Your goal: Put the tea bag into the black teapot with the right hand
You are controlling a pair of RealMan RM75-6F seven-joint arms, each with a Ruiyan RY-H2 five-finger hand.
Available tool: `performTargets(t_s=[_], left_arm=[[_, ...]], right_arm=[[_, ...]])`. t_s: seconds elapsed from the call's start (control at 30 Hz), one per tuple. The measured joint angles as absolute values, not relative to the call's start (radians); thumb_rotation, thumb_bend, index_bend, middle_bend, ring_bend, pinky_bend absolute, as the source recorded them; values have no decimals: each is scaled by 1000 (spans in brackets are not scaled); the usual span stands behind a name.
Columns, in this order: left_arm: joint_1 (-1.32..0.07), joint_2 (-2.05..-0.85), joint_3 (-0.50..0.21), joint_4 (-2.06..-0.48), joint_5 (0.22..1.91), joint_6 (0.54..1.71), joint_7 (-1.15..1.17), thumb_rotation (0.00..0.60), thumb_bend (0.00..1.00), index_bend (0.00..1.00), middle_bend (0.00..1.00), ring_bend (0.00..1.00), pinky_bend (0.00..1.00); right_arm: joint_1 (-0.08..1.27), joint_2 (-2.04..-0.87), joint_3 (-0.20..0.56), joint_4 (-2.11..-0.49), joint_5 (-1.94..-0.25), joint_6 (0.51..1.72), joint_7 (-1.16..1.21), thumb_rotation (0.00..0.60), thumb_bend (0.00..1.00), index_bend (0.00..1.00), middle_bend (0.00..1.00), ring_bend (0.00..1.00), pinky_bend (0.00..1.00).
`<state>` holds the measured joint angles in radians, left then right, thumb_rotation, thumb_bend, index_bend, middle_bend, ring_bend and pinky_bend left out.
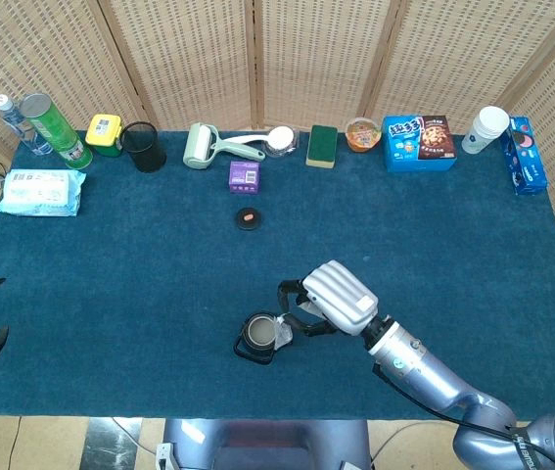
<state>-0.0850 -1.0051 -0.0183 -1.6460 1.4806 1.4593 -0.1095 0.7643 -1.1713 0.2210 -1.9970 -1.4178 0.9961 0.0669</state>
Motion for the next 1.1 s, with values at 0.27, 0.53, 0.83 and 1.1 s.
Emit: performTargets(t_s=[0.27, 0.53, 0.83, 1.1], left_arm=[[-77, -1014, -14, -1601, 1479, 1455, -150, 600, 449, 157, 193, 84, 144], [-71, -1020, -13, -1572, 1476, 1453, -175, 600, 450, 158, 193, 85, 144], [-67, -1024, -13, -1553, 1474, 1450, -189, 600, 450, 158, 193, 85, 144], [-67, -1026, -14, -1546, 1476, 1447, -196, 600, 449, 158, 193, 85, 144]], right_arm=[[792, -1238, 220, -1977, -1352, 969, -15, 600, 532, 677, 1000, 1000, 1000], [816, -1284, 221, -1961, -1302, 952, -76, 600, 533, 677, 1000, 1000, 1000], [834, -1307, 229, -1947, -1256, 944, -116, 600, 532, 678, 1000, 1000, 1000], [843, -1324, 230, -1929, -1227, 938, -131, 600, 533, 678, 1000, 1000, 1000]])
